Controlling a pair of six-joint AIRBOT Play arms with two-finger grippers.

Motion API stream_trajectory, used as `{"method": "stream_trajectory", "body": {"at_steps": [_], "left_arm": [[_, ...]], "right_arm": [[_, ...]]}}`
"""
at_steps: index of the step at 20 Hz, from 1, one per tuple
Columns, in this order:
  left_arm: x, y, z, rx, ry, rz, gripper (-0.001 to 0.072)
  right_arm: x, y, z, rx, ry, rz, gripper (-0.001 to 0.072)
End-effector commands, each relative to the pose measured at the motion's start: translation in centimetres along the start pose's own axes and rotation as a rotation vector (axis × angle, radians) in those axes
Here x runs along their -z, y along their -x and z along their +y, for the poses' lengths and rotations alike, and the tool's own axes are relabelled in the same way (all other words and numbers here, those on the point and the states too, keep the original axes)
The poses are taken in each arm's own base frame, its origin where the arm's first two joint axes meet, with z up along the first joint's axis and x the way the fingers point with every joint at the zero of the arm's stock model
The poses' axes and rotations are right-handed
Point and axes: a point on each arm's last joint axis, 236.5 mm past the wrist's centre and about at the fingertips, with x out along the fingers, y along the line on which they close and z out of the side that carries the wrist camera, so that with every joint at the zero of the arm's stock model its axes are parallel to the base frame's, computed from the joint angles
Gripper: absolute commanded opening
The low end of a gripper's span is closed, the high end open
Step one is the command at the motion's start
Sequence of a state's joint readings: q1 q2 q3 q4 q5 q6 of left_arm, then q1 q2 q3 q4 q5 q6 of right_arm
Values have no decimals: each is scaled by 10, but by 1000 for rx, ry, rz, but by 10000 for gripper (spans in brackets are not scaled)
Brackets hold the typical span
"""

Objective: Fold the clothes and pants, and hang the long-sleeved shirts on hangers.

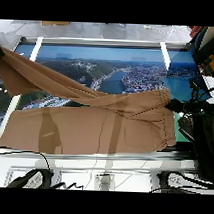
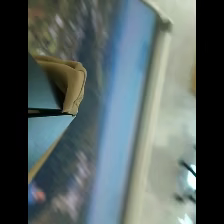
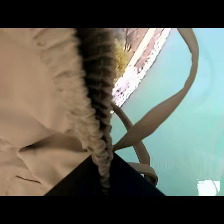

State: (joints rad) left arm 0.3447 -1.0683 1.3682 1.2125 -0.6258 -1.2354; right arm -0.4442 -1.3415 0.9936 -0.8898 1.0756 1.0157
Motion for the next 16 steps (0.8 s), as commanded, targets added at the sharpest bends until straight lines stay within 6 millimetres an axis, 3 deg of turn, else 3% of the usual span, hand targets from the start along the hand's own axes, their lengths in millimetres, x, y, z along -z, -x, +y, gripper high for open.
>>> {"method": "stream_trajectory", "body": {"at_steps": [1, 3, 5, 7, 12, 14, 16], "left_arm": [[49, -4, 39, -135, -156, 201, 13], [77, 2, 63, -221, -188, 330, 13], [92, 13, 65, -232, -177, 406, 13], [96, 26, 45, -185, -182, 459, 13], [54, 82, -17, -73, -242, 395, 12], [67, 103, -24, -53, -244, 462, 11], [104, 113, -27, -28, -233, 638, 11]], "right_arm": [[-6, 1, -3, 15, -27, -25, 36], [-6, 1, -3, 16, -28, -24, 36], [-5, 1, -4, 19, -26, -22, 37], [-5, 1, -4, 20, -25, -22, 37], [-3, 1, -8, 36, -14, -12, 37], [-1, 2, -10, 44, -8, -3, 37], [1, 2, -12, 53, -2, 3, 36]]}}
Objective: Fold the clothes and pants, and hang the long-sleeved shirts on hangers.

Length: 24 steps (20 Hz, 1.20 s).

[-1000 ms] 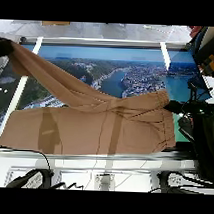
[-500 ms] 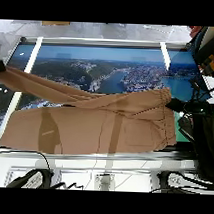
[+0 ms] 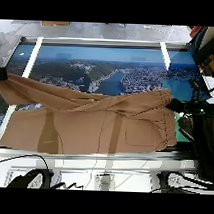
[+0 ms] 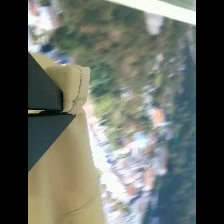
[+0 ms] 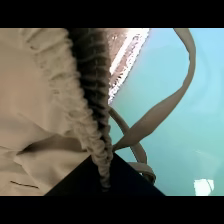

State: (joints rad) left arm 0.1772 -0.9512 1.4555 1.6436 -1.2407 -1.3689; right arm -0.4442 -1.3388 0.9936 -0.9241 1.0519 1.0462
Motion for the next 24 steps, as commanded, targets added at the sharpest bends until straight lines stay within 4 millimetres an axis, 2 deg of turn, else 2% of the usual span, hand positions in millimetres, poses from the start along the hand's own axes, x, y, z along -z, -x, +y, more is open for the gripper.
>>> {"method": "stream_trajectory", "body": {"at_steps": [1, 3, 6, 9, 11, 12, 14, 16, 17, 18, 19, 20, 23, 24], "left_arm": [[56, 0, -23, 75, -25, 263, 11], [59, -39, -35, 102, -46, 326, 12], [52, -131, -63, 152, -72, 334, 13], [64, -218, -92, 179, -100, 342, 14], [65, -259, -108, 185, -113, 301, 15], [60, -273, -113, 184, -115, 263, 15], [39, -291, -115, 169, -94, 156, 14], [7, -295, -109, 145, 7, 24, 27], [-6, -294, -103, 135, 59, -26, 108], [-12, -294, -97, 127, 94, -50, 437], [-11, -295, -90, 119, 151, -44, 720], [-1, -296, -84, 111, 197, -5, 713], [50, -291, -58, 77, 244, 200, 695], [70, -286, -47, 64, 264, 281, 626]], "right_arm": [[2, 0, -4, 17, 13, 11, 37], [2, 0, -4, 17, 22, 10, 37], [1, 0, -6, 25, 32, 4, 36], [-6, 0, -10, 42, 33, -25, 37], [-9, 0, -11, 48, 33, -36, 36], [-9, 0, -12, 50, 33, -38, 36], [-9, 0, -12, 49, 33, -38, 37], [-9, 0, -12, 49, 32, -39, 37], [-9, 0, -12, 49, 32, -39, 36], [-9, 0, -12, 49, 32, -39, 37], [-9, 0, -12, 49, 32, -39, 37], [-9, 0, -12, 49, 32, -38, 36], [-9, 0, -12, 49, 32, -38, 37], [-9, 0, -12, 49, 32, -38, 36]]}}
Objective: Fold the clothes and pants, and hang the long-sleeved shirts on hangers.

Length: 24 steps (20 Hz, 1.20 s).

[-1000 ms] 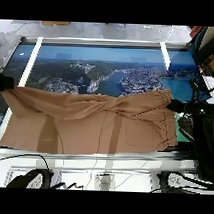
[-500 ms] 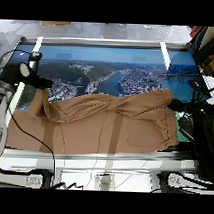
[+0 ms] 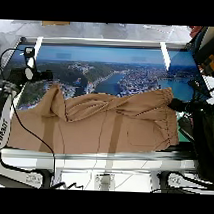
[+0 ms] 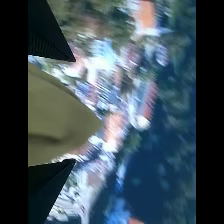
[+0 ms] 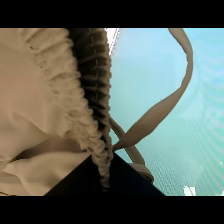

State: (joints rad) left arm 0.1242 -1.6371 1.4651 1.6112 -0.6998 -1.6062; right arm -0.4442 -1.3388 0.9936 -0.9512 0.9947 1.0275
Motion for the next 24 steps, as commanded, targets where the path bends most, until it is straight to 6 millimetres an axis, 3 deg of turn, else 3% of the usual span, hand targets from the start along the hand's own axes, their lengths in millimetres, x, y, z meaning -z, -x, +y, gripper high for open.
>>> {"method": "stream_trajectory", "body": {"at_steps": [1, 4, 7, 10, 12, 15, 19, 23, 24], "left_arm": [[55, 9, 40, -46, 110, 233, 615], [103, 30, 55, 108, 204, 437, 600], [113, 51, 68, 264, 396, 483, 603], [121, 61, 89, 283, 493, 496, 602], [136, 65, 91, 294, 516, 546, 602], [164, 59, 86, 300, 486, 609, 602], [192, 37, 80, 309, 478, 648, 602], [189, 20, 78, 300, 484, 613, 594], [185, 17, 76, 302, 477, 596, 500]], "right_arm": [[0, 0, 0, 0, -1, -1, 37], [0, 0, 0, 0, -1, -1, 37], [0, 0, 0, 0, -1, -1, 37], [0, 0, 0, 0, -1, 0, 37], [0, 0, 0, 0, -1, 0, 37], [0, 0, 0, 0, -1, 0, 37], [0, 0, 0, -1, -1, 0, 37], [0, 0, 0, -1, -1, 0, 37], [0, 0, 0, -1, -1, 0, 37]]}}
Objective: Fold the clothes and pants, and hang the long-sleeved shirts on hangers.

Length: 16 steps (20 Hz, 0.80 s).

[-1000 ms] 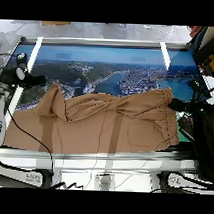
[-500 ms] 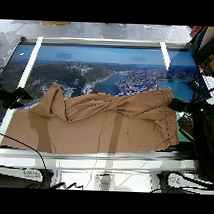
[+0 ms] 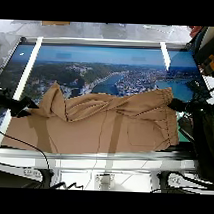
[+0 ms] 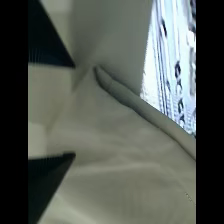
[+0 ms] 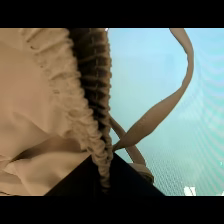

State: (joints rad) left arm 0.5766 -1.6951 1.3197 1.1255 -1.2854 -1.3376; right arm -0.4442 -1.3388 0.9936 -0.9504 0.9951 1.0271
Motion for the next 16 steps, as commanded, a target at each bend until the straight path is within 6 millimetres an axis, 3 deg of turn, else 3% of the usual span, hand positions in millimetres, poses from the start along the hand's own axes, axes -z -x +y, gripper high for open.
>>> {"method": "stream_trajectory", "body": {"at_steps": [1, 5, 7, 8, 9, 11, 13, 16], "left_arm": [[-12, -9, -3, -3, -16, -45, 416], [-25, -12, -9, -14, -34, -98, 337], [-28, -11, -13, -2, -32, -112, 121], [-30, -10, -15, 5, -40, -120, 51], [-32, -7, -17, 6, -42, -133, 16], [-41, 3, -24, 18, -45, -183, 15], [-59, 28, -32, 8, -69, -278, 15], [-95, 88, -53, -6, -124, -472, 14]], "right_arm": [[0, 0, 0, 0, -1, 0, 37], [0, 0, 0, 0, -1, 1, 37], [0, 0, 0, 0, -1, 0, 36], [0, 0, 0, 0, -1, 0, 37], [0, 0, 0, 0, -1, 0, 37], [0, 0, 0, 0, -1, 0, 37], [0, 0, 0, 0, -1, -1, 36], [-16, 1, -9, 39, -2, -66, 37]]}}
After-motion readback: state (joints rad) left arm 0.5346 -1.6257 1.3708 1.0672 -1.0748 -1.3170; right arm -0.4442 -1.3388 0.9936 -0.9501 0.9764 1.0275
